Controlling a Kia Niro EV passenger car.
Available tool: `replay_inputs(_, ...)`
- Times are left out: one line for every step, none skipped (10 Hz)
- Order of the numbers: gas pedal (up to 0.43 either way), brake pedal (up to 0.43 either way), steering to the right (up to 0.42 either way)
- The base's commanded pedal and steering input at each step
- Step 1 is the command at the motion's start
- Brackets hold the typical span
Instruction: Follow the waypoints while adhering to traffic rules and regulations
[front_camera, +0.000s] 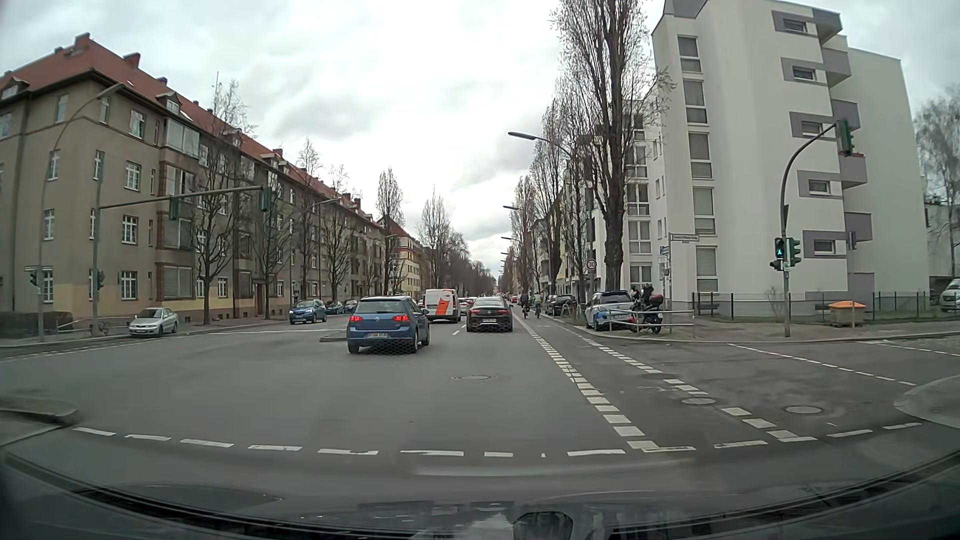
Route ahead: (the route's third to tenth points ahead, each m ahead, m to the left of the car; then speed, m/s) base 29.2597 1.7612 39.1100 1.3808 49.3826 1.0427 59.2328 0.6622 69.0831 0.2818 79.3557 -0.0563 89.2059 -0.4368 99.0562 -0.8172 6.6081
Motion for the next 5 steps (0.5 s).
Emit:
replay_inputs(0.079,0.012,0.000)
replay_inputs(0.079,0.012,0.000)
replay_inputs(0.047,0.012,0.000)
replay_inputs(0.047,0.012,0.000)
replay_inputs(0.028,0.012,0.000)
